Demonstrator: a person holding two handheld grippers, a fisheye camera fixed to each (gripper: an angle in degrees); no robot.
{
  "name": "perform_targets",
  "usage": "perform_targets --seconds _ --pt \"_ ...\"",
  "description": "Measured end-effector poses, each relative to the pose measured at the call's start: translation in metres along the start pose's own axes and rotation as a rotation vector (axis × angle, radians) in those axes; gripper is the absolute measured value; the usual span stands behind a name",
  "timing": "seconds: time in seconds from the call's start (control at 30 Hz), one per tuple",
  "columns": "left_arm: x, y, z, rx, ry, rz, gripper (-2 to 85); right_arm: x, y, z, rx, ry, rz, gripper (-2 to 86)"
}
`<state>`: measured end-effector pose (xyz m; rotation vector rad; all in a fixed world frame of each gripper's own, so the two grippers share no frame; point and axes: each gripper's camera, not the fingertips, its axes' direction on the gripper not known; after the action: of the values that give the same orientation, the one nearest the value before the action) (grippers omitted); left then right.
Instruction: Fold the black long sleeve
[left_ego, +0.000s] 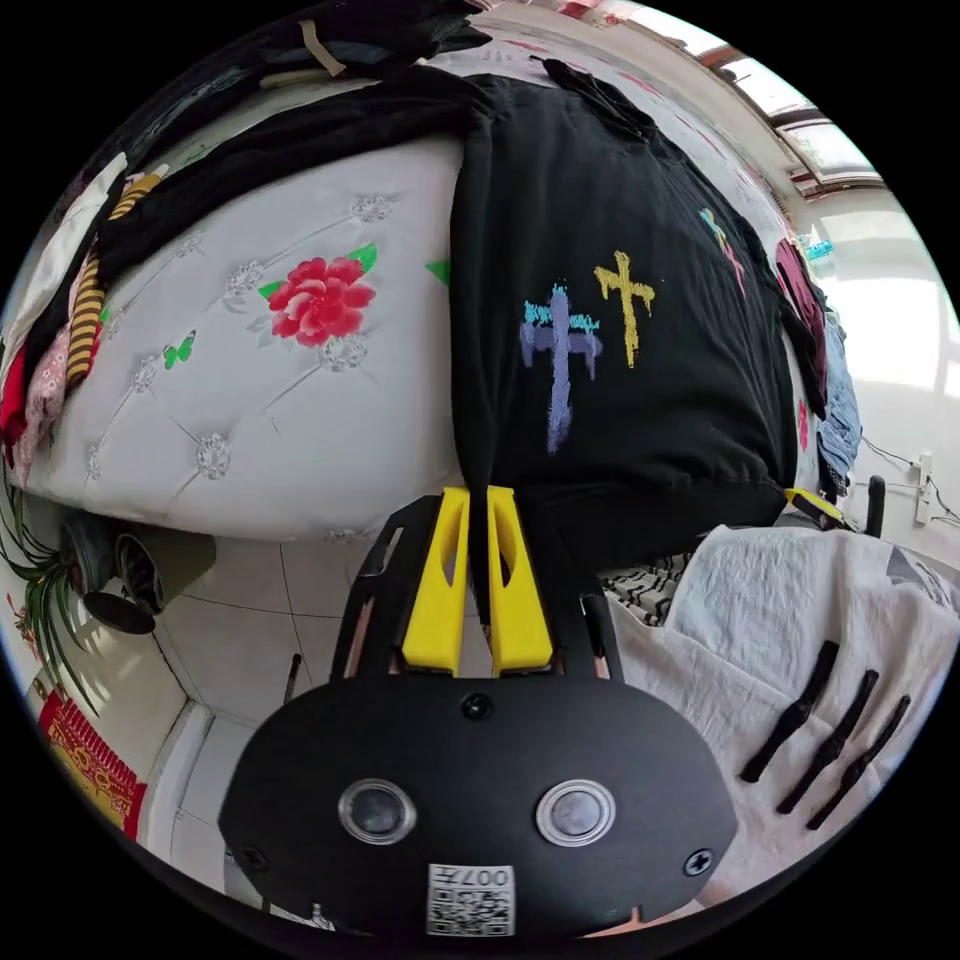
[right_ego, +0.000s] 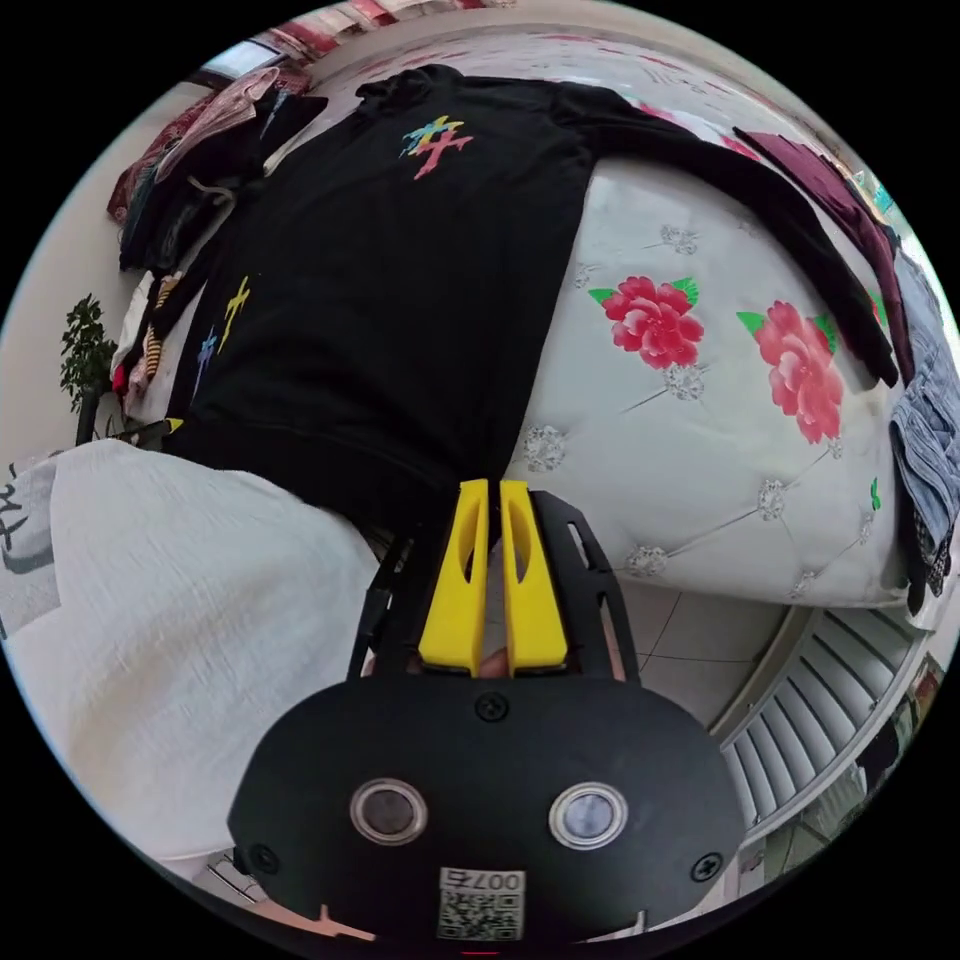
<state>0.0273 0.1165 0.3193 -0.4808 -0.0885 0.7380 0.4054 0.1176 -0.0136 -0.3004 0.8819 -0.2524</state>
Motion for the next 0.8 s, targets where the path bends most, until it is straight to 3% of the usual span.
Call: perform_targets --seconds 0.1,0.27,0.33,0.47,0.57,0.8 --pt "-0.008 0.022 0.013 0.033 0.004 -0.006 2.4 0.008 0.015 0.022 -0.048 -0.057 0.070 0.4" --pt "-0.056 0.052 -0.011 0.188 0.156 -0.163 4.8 0.009 0.039 -0.025 0.174 -0.131 0.196 1.1" --pt "-0.092 0.065 -0.037 0.342 0.191 -0.277 6.4 -0.007 0.038 -0.059 0.278 -0.048 0.150 1.2" --pt "-0.153 0.056 -0.062 0.511 0.270 -0.451 9.1 -0.043 -0.002 -0.066 0.271 0.027 0.047 1.4" --pt "-0.198 0.024 -0.079 0.603 0.359 -0.511 11.0 -0.088 -0.046 -0.051 0.255 -0.072 -0.034 1.4" --pt "-0.294 -0.064 -0.105 0.718 0.347 -0.688 11.6 -0.212 -0.114 -0.018 0.210 -0.160 -0.221 0.2"
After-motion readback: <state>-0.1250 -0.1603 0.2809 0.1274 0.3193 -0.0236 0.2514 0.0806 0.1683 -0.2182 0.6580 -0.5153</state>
